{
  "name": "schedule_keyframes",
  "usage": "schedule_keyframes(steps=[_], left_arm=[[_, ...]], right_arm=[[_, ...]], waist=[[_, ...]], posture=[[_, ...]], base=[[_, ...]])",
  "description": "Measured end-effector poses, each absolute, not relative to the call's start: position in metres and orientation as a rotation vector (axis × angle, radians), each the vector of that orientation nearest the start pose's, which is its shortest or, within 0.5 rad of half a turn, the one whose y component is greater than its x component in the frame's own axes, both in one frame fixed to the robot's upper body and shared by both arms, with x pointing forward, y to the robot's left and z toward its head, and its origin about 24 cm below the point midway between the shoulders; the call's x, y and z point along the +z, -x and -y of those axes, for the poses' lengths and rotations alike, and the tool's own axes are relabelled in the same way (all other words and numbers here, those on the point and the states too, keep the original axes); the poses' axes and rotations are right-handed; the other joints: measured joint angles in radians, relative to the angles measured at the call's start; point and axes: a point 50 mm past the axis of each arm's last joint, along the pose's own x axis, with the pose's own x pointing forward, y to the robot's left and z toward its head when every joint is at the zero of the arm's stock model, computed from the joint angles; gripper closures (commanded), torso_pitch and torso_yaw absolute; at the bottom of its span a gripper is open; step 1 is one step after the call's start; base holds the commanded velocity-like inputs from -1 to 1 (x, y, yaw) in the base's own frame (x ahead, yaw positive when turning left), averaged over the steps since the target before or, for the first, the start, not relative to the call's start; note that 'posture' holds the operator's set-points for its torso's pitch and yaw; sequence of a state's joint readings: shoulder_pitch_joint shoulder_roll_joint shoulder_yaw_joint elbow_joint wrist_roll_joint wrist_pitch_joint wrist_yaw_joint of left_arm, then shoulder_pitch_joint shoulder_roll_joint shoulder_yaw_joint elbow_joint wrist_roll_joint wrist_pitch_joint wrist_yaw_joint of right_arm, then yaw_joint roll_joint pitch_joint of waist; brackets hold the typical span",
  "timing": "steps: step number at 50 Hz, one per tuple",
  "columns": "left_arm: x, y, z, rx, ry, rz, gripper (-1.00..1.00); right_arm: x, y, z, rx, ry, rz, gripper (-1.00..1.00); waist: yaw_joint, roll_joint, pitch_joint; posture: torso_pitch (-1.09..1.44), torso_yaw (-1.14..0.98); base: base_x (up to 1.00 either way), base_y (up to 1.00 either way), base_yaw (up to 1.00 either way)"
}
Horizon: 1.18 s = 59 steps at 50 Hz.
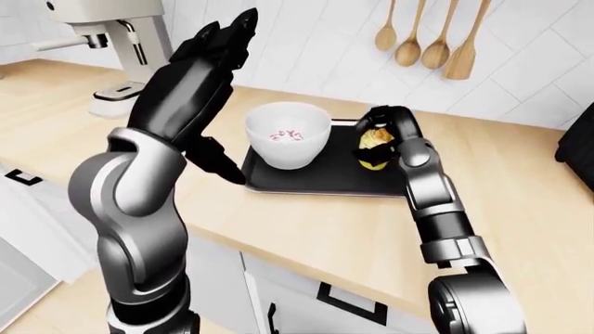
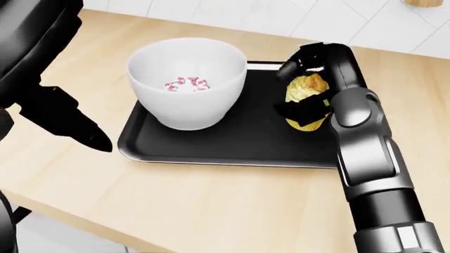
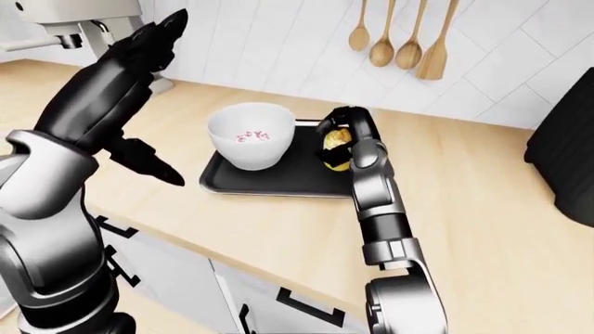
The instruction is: Pick up the bowl with cake and place it on the tray. Pick up the cupcake and place it on the tray.
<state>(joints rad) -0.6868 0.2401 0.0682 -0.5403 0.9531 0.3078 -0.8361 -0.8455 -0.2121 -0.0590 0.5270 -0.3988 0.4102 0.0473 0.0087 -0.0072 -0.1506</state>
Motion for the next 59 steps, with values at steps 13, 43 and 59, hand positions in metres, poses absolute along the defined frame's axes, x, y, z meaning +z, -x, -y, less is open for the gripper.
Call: schedule_keyframes(steps=[13,43,59], left_arm=[[0.294,-0.263,-0.143,-0.085,-1.179,0.472,-1.00],[0.297,-0.267,-0.135,-0.093,-1.174,0.464,-1.00],[0.292,-0.265,-0.134,-0.089,-1.173,0.452,-1.00]], right_arm=[[0.153,-0.389,0.170,-0.074,0.568,-0.107,-0.25],[0.267,-0.307,0.190,-0.061,0.547,0.090,-1.00],[0.273,-0.292,0.182,-0.023,0.559,0.075,-1.00]], waist=[[0.000,0.000,-0.004],[0.005,-0.009,0.014],[-0.003,-0.002,0.025]], posture=[[-0.22,0.00],[-0.22,0.00],[-0.22,0.00]], base=[[0.00,0.00,0.00],[0.00,0.00,0.00],[0.00,0.00,0.00]])
